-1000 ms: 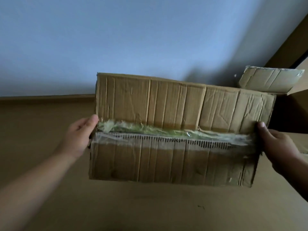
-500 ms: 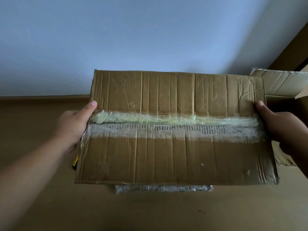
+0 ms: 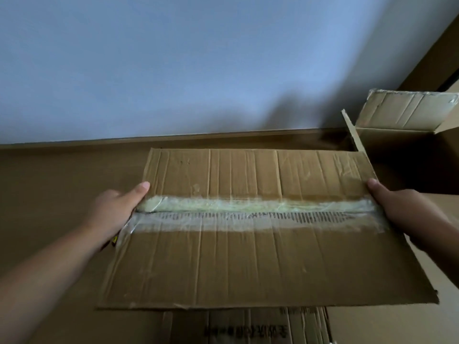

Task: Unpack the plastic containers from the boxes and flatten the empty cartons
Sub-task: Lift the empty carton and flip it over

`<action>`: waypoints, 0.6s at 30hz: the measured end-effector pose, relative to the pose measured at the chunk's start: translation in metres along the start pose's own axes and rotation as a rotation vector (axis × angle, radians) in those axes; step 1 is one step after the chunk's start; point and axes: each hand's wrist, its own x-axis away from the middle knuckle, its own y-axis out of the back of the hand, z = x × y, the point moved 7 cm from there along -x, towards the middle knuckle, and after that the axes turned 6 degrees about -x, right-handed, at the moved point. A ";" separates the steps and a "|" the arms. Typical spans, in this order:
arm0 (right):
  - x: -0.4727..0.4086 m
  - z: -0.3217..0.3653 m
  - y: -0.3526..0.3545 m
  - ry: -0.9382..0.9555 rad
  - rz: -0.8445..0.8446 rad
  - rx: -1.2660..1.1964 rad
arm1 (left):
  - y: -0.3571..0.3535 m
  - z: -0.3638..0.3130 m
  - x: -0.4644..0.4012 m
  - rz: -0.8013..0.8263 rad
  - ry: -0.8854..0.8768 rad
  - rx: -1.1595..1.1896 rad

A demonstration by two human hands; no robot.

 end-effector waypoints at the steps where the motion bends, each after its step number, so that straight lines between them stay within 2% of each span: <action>1: 0.001 0.003 0.002 -0.003 -0.011 -0.007 | -0.004 0.004 -0.001 -0.009 -0.002 0.007; 5: -0.002 0.020 0.008 0.108 -0.029 -0.064 | -0.003 -0.002 -0.014 -0.071 0.004 0.028; 9: -0.005 0.015 0.000 0.206 -0.007 -0.070 | 0.001 -0.011 -0.029 -0.123 -0.095 0.047; 12: -0.010 0.016 -0.004 0.249 -0.003 -0.062 | -0.006 -0.007 -0.034 -0.094 -0.085 0.069; 14: -0.017 0.024 -0.006 0.276 -0.080 0.181 | -0.008 -0.010 -0.038 -0.068 -0.055 0.107; 16: -0.018 0.041 -0.009 0.338 -0.231 0.483 | -0.014 -0.011 -0.045 -0.031 -0.036 0.157; 18: 0.001 0.068 -0.026 0.449 -0.210 0.602 | -0.016 -0.010 -0.048 0.011 -0.040 0.191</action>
